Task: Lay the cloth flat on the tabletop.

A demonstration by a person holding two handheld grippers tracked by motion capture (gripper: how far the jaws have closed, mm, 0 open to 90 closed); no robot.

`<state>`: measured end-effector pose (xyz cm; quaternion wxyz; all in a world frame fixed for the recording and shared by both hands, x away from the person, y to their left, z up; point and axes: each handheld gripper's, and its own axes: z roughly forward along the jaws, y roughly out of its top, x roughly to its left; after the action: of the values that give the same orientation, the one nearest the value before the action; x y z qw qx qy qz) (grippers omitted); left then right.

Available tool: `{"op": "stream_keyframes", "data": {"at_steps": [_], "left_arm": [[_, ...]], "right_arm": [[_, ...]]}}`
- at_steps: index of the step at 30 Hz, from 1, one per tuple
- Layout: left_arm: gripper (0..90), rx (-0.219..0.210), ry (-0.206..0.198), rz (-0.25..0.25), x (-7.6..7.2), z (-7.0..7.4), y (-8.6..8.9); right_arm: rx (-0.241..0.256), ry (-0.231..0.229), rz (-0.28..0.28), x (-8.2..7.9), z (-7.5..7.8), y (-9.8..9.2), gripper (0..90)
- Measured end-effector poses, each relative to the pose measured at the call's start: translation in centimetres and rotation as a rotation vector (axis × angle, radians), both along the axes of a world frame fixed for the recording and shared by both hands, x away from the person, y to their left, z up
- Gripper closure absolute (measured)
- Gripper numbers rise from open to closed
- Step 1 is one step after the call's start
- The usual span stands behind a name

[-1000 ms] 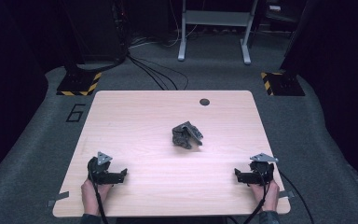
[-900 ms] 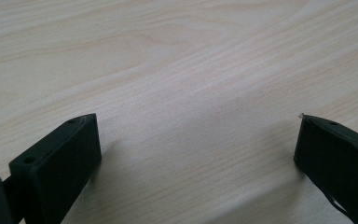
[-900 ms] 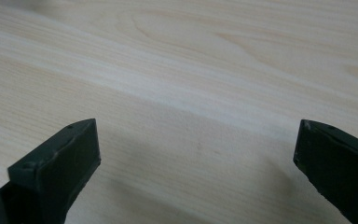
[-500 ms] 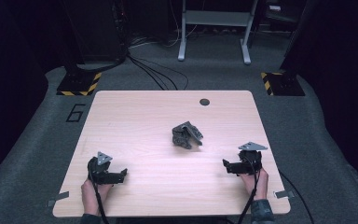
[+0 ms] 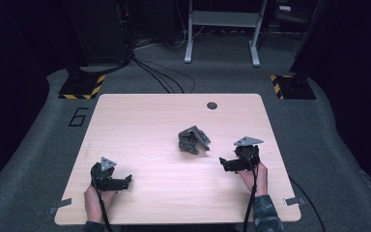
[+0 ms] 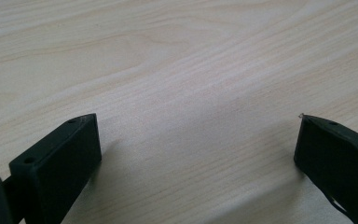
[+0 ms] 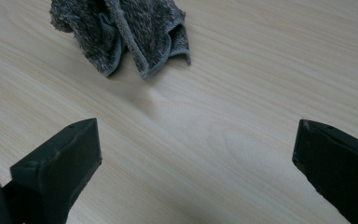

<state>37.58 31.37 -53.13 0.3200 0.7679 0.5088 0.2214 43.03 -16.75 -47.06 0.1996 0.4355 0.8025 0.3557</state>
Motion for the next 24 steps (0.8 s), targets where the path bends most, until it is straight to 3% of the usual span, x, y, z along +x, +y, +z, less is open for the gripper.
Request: {"op": "stream_keyframes", "data": {"at_steps": [11, 24], "left_arm": [[0.5, 0.001, 0.006, -0.004, 0.0, 0.1, 0.0], [0.6, 0.001, 0.006, -0.004, 0.0, 0.1, 0.0]], "right_arm": [[-0.014, -0.003, 0.056, 1.8, 0.9, 2.4, 0.8], [-0.028, 0.001, 0.146, 5.6, 1.4, 7.3, 2.1]]}}
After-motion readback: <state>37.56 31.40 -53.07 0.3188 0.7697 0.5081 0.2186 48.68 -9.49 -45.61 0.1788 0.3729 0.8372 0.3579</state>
